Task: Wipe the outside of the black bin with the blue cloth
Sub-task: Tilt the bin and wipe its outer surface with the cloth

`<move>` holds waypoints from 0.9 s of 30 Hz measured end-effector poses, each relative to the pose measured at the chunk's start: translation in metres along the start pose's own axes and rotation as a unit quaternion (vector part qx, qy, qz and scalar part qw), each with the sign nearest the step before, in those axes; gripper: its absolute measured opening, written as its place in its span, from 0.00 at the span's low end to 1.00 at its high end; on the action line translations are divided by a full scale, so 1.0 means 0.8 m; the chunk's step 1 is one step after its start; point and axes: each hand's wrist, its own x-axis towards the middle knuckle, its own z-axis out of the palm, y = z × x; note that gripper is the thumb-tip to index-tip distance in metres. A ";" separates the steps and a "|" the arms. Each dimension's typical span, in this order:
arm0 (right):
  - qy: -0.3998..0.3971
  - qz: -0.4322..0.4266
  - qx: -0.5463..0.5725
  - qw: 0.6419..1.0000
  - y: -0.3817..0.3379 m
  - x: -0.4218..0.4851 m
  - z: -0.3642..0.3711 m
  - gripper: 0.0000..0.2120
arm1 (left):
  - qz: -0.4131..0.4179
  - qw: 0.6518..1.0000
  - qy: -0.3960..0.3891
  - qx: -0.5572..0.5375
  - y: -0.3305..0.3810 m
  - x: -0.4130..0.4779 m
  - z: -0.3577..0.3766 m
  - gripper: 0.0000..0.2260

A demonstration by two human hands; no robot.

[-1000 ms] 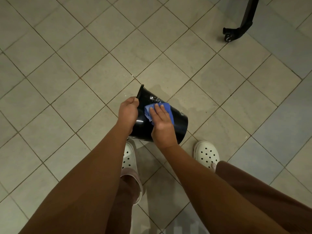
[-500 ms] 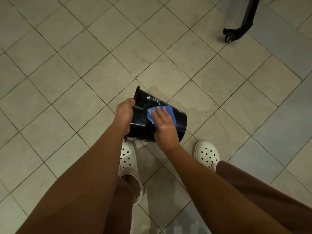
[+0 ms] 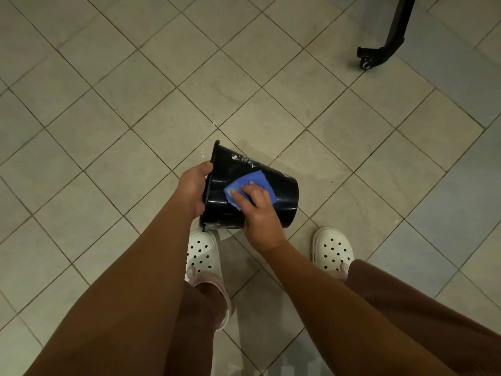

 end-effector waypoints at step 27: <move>-0.005 0.025 -0.004 1.000 -0.003 0.039 0.002 0.26 | 0.007 1.000 -0.026 0.000 -0.008 0.003 0.008 0.15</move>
